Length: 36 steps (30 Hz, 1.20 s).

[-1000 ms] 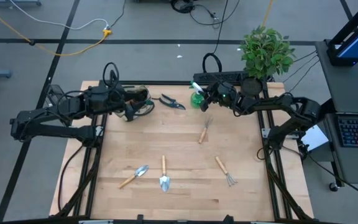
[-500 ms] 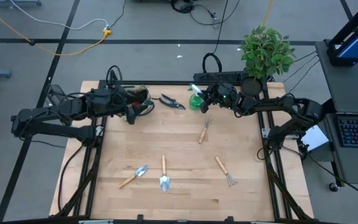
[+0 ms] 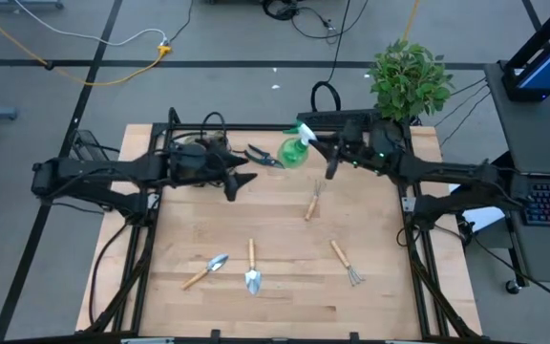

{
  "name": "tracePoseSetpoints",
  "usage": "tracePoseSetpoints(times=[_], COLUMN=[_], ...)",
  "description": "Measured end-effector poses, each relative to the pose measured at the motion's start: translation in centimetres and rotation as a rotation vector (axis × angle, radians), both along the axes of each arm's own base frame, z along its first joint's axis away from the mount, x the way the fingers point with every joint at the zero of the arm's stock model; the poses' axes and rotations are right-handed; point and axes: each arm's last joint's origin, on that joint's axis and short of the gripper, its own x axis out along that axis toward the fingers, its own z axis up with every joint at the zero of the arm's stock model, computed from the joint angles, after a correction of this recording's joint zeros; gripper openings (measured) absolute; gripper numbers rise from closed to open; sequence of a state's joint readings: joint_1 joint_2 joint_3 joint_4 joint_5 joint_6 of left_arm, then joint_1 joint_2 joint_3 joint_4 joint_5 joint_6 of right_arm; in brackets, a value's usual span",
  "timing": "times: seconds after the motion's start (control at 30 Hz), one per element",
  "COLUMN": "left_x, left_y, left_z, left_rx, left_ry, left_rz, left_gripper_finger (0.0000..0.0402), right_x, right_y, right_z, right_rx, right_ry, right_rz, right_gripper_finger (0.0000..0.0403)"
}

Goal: Pick & Place Garden tools in Gardening bag
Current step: Put the green spray bottle into the gardening bag

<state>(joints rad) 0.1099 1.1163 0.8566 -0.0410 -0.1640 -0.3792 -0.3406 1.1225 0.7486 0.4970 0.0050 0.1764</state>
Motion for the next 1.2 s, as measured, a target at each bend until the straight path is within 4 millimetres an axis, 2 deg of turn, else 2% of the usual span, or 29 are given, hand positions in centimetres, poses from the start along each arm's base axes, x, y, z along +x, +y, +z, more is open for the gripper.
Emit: tracePoseSetpoints(times=[0.3,0.43,0.6,0.8,1.0,1.2], left_x=[3.4,4.5,6.0,8.0,9.8,10.7], left_y=[-0.9,-1.8,-3.1,-3.5,-3.5,-3.5], left_z=[-0.9,-0.3,1.0,1.7,1.4,0.9], left_rx=[0.080,0.140,0.248,0.272,0.271,0.249], left_ry=[-0.104,-0.089,-0.042,0.019,0.059,0.062], left_rz=[-0.008,0.001,0.029,0.066,0.086,0.133], left_gripper_finger=[0.0298,0.0298,0.0298,0.0298,0.0298,0.0298], right_x=[0.4,0.7,1.1,1.9,2.4,2.6], right_y=[2.9,3.6,4.1,4.7,5.2,5.7], right_z=[0.7,0.8,0.7,0.4,0.1,0.1], right_rx=[0.057,0.054,0.060,0.056,0.067,0.071], right_ry=[-0.064,-0.089,-0.096,-0.125,-0.139,-0.143], right_rz=[0.129,0.137,0.153,0.180,0.183,0.183], right_gripper_finger=[0.0044,0.0044,0.0044,0.0045,0.0045,0.0045])
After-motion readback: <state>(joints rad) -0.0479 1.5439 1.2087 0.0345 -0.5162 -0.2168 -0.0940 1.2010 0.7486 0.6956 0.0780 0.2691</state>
